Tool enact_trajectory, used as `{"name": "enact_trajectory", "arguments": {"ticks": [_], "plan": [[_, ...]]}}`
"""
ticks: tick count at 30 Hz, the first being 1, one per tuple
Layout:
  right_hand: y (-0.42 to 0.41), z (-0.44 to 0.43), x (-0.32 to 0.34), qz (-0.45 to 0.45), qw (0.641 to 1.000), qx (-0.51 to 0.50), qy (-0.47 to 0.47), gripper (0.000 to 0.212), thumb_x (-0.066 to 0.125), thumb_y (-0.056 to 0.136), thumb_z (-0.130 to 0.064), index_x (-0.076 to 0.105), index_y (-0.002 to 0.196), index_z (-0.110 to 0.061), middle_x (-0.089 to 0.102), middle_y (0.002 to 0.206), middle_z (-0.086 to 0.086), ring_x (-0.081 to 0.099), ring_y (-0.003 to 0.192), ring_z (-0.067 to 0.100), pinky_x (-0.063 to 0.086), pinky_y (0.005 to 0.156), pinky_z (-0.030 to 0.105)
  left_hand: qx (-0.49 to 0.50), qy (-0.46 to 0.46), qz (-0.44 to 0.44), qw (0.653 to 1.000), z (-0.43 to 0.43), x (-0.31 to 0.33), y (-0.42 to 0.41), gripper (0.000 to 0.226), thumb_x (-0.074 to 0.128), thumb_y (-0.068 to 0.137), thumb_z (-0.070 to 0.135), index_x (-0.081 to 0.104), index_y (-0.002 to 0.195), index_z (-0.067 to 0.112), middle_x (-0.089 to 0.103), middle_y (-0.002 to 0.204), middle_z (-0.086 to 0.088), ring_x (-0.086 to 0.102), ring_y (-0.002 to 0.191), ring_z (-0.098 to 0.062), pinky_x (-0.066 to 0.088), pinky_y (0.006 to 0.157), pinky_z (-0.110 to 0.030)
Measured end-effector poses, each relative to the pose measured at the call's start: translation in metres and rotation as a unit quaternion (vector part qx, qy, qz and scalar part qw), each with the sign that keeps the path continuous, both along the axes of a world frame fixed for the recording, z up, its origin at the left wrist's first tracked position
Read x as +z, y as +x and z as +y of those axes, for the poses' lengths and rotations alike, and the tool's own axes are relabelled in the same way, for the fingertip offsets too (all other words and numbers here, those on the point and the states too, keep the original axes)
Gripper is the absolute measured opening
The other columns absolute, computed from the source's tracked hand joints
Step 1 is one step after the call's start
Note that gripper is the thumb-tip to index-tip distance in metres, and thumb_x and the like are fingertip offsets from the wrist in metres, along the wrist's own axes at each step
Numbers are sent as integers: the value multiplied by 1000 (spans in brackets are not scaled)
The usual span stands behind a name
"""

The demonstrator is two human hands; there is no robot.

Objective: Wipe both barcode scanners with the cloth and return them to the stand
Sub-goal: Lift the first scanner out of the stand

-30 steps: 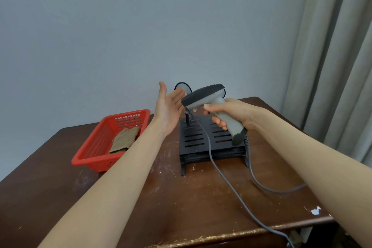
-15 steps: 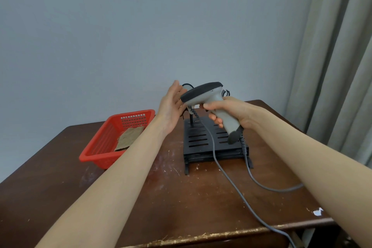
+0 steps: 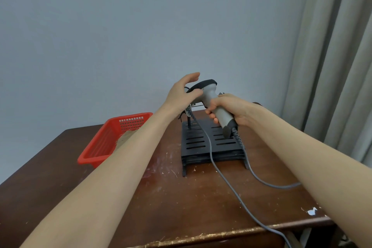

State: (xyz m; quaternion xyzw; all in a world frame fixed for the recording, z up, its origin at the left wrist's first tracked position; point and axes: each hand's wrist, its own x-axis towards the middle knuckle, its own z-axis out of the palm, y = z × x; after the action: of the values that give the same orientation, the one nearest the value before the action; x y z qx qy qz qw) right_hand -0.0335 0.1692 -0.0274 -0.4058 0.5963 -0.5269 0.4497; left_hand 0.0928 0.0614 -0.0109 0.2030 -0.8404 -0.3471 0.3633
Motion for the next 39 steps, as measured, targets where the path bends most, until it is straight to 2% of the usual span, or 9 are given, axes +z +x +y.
{"name": "enact_trajectory", "arguments": {"ticks": [5, 10, 14, 20, 25, 29, 33, 36, 39], "plan": [[0, 5, 3, -67, 997, -18, -31, 17, 51, 86, -3, 53, 102, 0, 68, 86, 15, 57, 55, 13, 51, 46, 22, 22, -86, -33, 995, 4, 8, -14, 41, 65, 86, 25, 59, 126, 25, 57, 131, 4, 49, 122, -11, 33, 98, -22], [-3, 7, 4, -58, 998, -19, -27, 26, 55, 91, -19, 55, 112, -4, 69, 105, 17, 50, 48, 8, 46, 41, 18, 41, -104, -24, 993, 9, 12, -20, 36, 62, 88, 24, 61, 124, 22, 59, 129, 2, 49, 121, -14, 33, 94, -20], [-1, 5, 8, -97, 995, -18, -31, 25, 51, 89, -15, 53, 109, 0, 70, 90, 17, 48, 49, 10, 46, 41, 18, 64, -102, -18, 993, 8, 12, -20, 35, 61, 89, 22, 62, 123, 19, 59, 131, 1, 48, 124, -14, 30, 94, -16], [12, -4, 10, -109, 994, -5, -28, 20, 49, 85, -7, 53, 103, 2, 68, 86, 14, 53, 58, 13, 47, 42, 17, 109, -77, 25, 991, -2, 10, -8, 33, 55, 93, 22, 60, 125, 19, 58, 132, 3, 48, 126, -11, 33, 101, -22], [25, -21, 13, -174, 984, -3, -36, 26, 47, 85, -11, 51, 106, 3, 58, 93, 16, 47, 49, 11, 46, 42, 18, 167, -37, 103, 980, -12, 8, 11, 29, 48, 97, 22, 61, 121, 14, 63, 121, 2, 54, 109, -8, 37, 87, -17], [39, -39, 12, -187, 982, -24, -30, 28, 49, 83, -12, 50, 106, 4, 65, 83, 20, 48, 49, 15, 47, 45, 21, 208, 11, 113, 971, -26, -3, 31, 28, 45, 97, 19, 61, 119, 14, 64, 117, 1, 54, 101, -8, 37, 84, -17], [53, -55, 10, -169, 985, -33, -25, 25, 49, 82, -11, 49, 104, 2, 67, 78, 24, 50, 44, 17, 47, 48, 24, 262, 16, 54, 964, -44, -19, 50, 29, 45, 94, 10, 63, 117, 11, 65, 120, -4, 58, 112, -18, 42, 94, -25], [70, -67, 7, -169, 984, -48, -16, 16, 53, 84, -10, 50, 95, 0, 64, 88, 25, 59, 45, 19, 52, 52, 26, 303, 5, -51, 952, -68, -35, 70, 33, 45, 90, 7, 63, 118, 10, 63, 123, -8, 58, 114, -25, 45, 97, -34], [84, -79, 0, -140, 987, -78, -9, 22, 60, 82, -10, 51, 101, -2, 65, 91, 19, 67, 55, 18, 55, 46, 24, 336, 12, -169, 927, -87, -51, 86, 35, 50, 89, 8, 61, 122, 8, 60, 128, -13, 55, 119, -29, 44, 99, -36]]}}
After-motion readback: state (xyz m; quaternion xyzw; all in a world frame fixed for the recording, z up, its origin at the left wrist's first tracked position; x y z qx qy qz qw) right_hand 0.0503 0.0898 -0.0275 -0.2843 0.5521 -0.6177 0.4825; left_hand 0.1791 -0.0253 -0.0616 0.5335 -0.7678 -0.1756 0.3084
